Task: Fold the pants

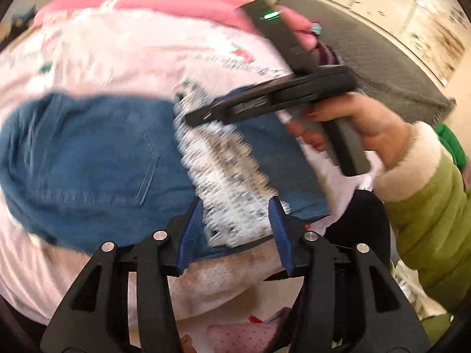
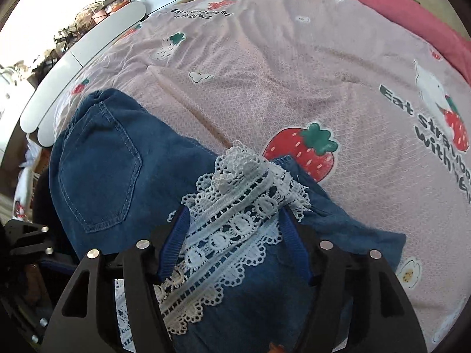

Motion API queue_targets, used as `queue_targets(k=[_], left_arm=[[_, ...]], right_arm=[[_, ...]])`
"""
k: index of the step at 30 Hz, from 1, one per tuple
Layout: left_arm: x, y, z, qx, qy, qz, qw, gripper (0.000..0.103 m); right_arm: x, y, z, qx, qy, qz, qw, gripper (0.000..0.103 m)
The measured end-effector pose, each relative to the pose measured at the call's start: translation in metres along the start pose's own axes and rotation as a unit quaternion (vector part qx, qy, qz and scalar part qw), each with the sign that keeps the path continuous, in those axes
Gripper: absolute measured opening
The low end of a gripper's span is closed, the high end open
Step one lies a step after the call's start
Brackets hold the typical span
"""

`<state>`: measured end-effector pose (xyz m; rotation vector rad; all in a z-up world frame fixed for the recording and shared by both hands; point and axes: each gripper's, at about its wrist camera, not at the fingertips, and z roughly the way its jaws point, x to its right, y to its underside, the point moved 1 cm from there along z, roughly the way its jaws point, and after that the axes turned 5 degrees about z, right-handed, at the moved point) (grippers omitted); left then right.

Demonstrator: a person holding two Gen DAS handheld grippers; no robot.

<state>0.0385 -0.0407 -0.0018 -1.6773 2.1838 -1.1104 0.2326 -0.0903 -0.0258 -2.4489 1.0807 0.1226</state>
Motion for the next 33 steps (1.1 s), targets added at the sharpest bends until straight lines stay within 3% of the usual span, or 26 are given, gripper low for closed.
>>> queue_targets(k=[3, 6, 11, 15, 20, 23, 26, 29, 33], left_arm=[[0.022, -0.007, 0.002, 0.008, 0.015, 0.052, 0.9985, 0.042], [0.037, -0.006, 0.026, -0.019, 0.02, 0.084, 0.9961, 0.042], [0.031, 0.004, 0.056, -0.065, 0.011, 0.073, 0.9952, 0.04], [0.031, 0.005, 0.06, -0.062, 0.01, 0.072, 0.9954, 0.042], [0.024, 0.006, 0.044, -0.041, 0.017, 0.068, 0.9967, 0.042], [0.014, 0.007, 0.018, -0.02, -0.007, 0.07, 0.9973, 0.059], [-0.006, 0.011, -0.013, 0.003, -0.035, 0.054, 0.9979, 0.063], [-0.028, 0.016, -0.04, 0.021, -0.079, 0.039, 0.9959, 0.078], [-0.061, 0.027, -0.063, 0.031, -0.125, -0.005, 0.9917, 0.084]], right_arm=[[-0.001, -0.001, 0.0, -0.006, -0.003, -0.003, 1.0, 0.068], [0.002, -0.003, -0.001, -0.011, -0.012, 0.007, 1.0, 0.07], [0.002, -0.005, 0.001, -0.014, -0.017, 0.01, 1.0, 0.071], [-0.002, -0.005, 0.004, -0.013, -0.016, 0.005, 1.0, 0.079], [-0.008, -0.004, -0.008, 0.006, -0.006, -0.001, 1.0, 0.08], [-0.007, -0.006, -0.028, 0.036, -0.013, 0.005, 0.999, 0.079], [-0.009, -0.012, -0.048, 0.067, -0.012, 0.0, 0.998, 0.079], [-0.016, -0.02, -0.058, 0.084, -0.013, -0.011, 0.996, 0.08], [-0.035, -0.034, -0.054, 0.087, -0.017, -0.033, 0.995, 0.086]])
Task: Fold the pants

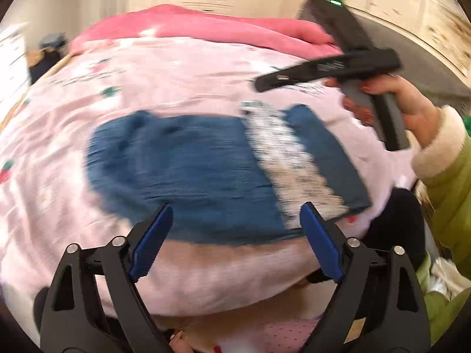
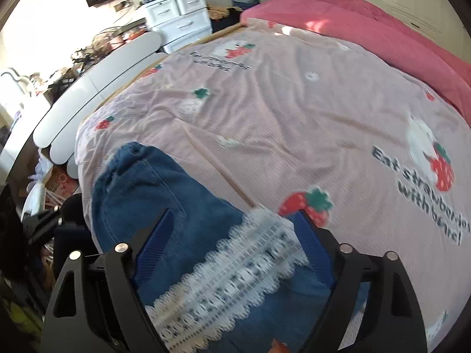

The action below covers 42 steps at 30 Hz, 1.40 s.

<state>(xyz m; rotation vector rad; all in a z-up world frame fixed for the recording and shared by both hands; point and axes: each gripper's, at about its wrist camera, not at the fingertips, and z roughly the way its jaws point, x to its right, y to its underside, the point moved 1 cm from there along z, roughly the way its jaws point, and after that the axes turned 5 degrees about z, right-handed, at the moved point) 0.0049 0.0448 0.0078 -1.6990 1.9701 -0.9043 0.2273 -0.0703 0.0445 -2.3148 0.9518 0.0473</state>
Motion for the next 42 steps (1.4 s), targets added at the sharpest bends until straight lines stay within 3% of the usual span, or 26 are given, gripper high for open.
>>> queue_targets(k=[4, 10, 15, 22, 26, 27, 28, 33, 38, 42], left_arm=[[-0.034, 0.003, -0.009, -0.001, -0.016, -0.048, 0.9987, 0.085], [-0.064, 0.006, -0.003, -0.004, -0.001, -0.114, 0.9934, 0.086], [-0.077, 0.014, 0.009, -0.01, 0.035, -0.164, 0.9858, 0.086], [-0.084, 0.015, 0.021, -0.008, 0.061, -0.186, 0.9807, 0.086], [-0.086, 0.015, 0.024, -0.004, 0.072, -0.193, 0.9785, 0.086], [-0.086, 0.015, 0.025, -0.003, 0.075, -0.194, 0.9782, 0.086], [-0.086, 0.015, 0.026, -0.003, 0.077, -0.195, 0.9778, 0.086], [-0.088, 0.015, 0.03, -0.001, 0.085, -0.201, 0.9759, 0.086], [-0.094, 0.014, 0.037, -0.001, 0.097, -0.22, 0.9706, 0.086], [-0.096, 0.008, 0.042, 0.013, 0.118, -0.239, 0.9639, 0.086]], right_arm=[[-0.024, -0.016, 0.019, -0.015, -0.011, -0.026, 1.0, 0.087], [-0.065, -0.044, 0.054, -0.046, -0.044, -0.065, 0.996, 0.088], [-0.085, -0.059, 0.084, -0.077, -0.071, -0.073, 0.992, 0.089], [-0.115, -0.073, 0.123, -0.131, -0.117, -0.093, 0.98, 0.089], [-0.124, -0.072, 0.148, -0.185, -0.104, -0.102, 0.972, 0.088], [-0.125, -0.071, 0.153, -0.195, -0.103, -0.101, 0.97, 0.078], [-0.125, -0.069, 0.157, -0.204, -0.111, -0.099, 0.968, 0.059], [-0.124, -0.063, 0.143, -0.177, -0.116, -0.11, 0.971, 0.042], [-0.113, -0.063, 0.107, -0.136, -0.161, -0.099, 0.973, 0.039], [-0.109, -0.064, 0.09, -0.119, -0.17, -0.101, 0.973, 0.039]])
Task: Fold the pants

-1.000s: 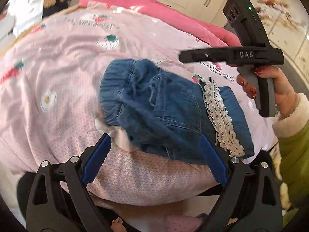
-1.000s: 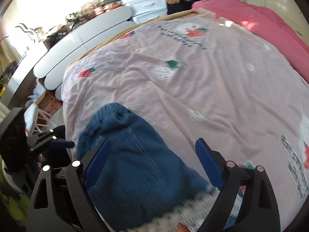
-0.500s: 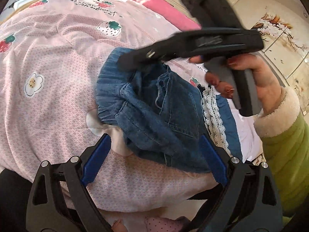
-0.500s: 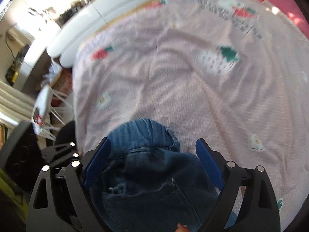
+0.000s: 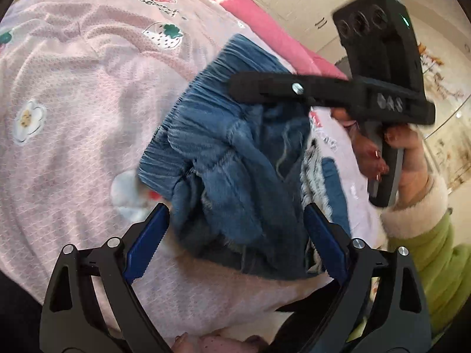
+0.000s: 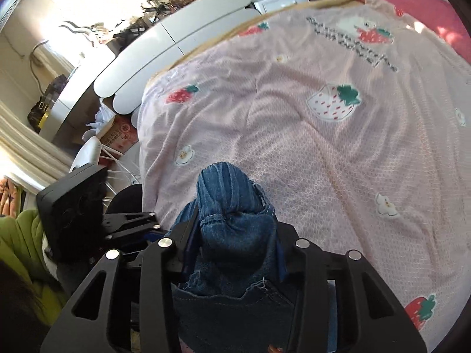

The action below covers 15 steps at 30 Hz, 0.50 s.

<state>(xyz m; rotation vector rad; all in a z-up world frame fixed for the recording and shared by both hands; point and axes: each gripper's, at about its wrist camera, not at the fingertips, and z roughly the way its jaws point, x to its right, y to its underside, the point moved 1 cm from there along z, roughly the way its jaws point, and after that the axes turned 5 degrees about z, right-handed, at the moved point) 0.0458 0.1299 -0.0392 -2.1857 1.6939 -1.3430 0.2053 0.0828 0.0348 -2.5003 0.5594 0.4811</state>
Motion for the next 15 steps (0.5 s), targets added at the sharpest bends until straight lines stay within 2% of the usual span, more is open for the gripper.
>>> queue_targets(k=[2, 4, 8, 15], left_arm=[[0.004, -0.006, 0.0, 0.012, 0.005, 0.005, 0.9999, 0.085], [0.009, -0.01, 0.001, 0.019, 0.004, 0.014, 0.9997, 0.08], [0.027, -0.016, 0.001, 0.036, -0.001, 0.044, 0.9984, 0.056], [0.081, -0.015, 0.005, 0.049, -0.01, 0.135, 0.9896, 0.051]], right_arm=[[0.0, 0.003, -0.009, 0.009, -0.003, 0.002, 1.0, 0.039], [0.002, 0.006, -0.019, 0.021, -0.003, 0.008, 1.0, 0.039], [0.014, 0.015, -0.043, 0.048, -0.007, 0.028, 0.998, 0.041], [0.038, 0.05, -0.089, 0.088, -0.013, 0.059, 0.994, 0.044]])
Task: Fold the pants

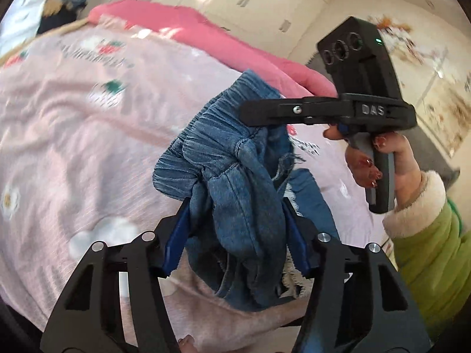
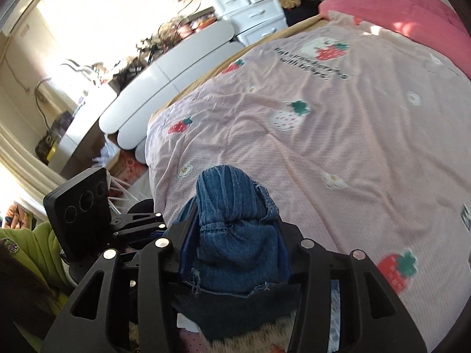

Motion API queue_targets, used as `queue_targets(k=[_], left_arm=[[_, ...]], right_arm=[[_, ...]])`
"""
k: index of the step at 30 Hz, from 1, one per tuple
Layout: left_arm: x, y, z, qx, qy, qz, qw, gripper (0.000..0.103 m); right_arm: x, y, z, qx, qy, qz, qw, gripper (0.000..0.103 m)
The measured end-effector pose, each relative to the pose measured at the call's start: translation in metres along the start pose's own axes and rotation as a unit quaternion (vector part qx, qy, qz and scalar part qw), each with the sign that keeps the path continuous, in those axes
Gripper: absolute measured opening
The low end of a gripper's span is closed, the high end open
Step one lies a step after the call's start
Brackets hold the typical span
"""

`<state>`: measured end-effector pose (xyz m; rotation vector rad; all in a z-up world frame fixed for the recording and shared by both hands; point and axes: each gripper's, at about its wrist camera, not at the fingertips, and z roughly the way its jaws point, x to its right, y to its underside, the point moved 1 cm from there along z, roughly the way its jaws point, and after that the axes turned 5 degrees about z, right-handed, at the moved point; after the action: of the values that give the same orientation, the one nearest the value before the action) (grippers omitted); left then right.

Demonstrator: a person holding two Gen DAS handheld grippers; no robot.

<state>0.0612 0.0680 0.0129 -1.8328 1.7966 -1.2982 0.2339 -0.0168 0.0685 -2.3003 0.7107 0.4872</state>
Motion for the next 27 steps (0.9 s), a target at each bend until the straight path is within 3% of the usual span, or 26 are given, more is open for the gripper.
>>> queue_targets(k=[5, 16, 23, 27], left_arm=[[0.042, -0.006, 0.013, -0.004, 0.004, 0.064, 0.9979, 0.051], [0.1, 0.003, 0.056, -0.037, 0.017, 0.145, 0.9885, 0.051], [0.117, 0.013, 0.079, -0.062, 0.038, 0.164, 0.9837, 0.051], [0.125, 0.017, 0.09, -0.076, 0.054, 0.174, 0.9802, 0.051]], right_arm=[[0.023, 0.028, -0.035, 0.019, 0.01, 0.02, 1.0, 0.047], [0.058, 0.084, -0.077, 0.047, 0.022, 0.048, 0.998, 0.052], [0.076, 0.115, -0.092, 0.054, 0.026, 0.074, 0.995, 0.056], [0.076, 0.126, -0.1, 0.058, 0.032, 0.077, 0.995, 0.064]])
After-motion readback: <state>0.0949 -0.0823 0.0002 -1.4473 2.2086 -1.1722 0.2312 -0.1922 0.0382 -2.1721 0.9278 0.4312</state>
